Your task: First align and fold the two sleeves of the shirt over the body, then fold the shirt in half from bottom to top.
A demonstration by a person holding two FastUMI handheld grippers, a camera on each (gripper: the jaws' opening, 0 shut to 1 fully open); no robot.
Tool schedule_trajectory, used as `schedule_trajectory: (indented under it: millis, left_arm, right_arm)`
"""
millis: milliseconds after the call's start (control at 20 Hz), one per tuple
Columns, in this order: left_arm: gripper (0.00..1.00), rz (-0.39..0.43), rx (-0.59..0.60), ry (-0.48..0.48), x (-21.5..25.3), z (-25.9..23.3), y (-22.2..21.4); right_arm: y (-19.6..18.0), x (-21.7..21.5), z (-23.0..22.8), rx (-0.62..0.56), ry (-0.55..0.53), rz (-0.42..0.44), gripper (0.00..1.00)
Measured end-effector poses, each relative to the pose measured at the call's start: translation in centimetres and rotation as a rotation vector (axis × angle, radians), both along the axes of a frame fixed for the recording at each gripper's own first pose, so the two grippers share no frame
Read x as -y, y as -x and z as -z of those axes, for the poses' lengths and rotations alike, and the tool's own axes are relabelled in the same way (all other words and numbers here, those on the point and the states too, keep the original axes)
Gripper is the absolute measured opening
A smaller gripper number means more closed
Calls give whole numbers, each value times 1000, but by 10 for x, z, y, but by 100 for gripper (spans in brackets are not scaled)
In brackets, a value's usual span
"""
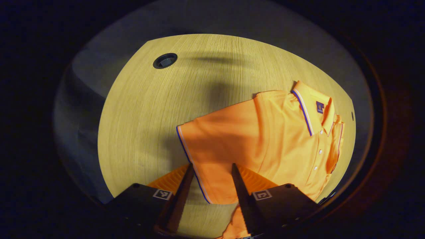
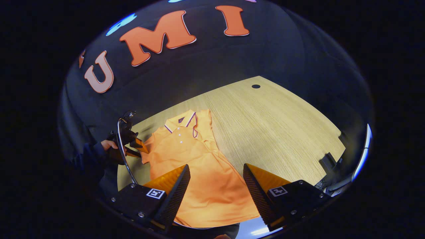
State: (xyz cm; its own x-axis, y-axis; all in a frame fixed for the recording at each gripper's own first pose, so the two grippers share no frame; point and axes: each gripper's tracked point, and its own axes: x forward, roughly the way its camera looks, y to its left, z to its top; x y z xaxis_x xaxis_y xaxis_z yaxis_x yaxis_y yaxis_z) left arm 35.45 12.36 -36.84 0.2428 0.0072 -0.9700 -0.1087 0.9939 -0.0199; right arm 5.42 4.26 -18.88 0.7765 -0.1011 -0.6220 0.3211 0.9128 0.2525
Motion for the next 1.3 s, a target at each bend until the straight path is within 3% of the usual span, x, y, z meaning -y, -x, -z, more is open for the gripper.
schedule_trajectory:
  millis: [100,200,250,750,1150,1300]
  left_arm:
    - [55,26,16,11,7,-1,-3]
    - [19,51,36,11,11,-1,-4]
    - [15,71,50,27,14,-2,-5]
    - [15,204,239,132,58,-63,-23]
    - [15,311,249,127,119,-72,-32]
    - [15,315,230,179,143,-63,-33]
  right_arm:
    - [0,8,0,1,-14,16,98]
    - [3,9,2,-2,-17,26,98]
    - [5,9,1,-1,-18,23,98]
    - [20,23,6,-15,-38,69,98]
    - [33,17,13,-31,-49,77,98]
    - [40,19,16,-33,-54,94,98]
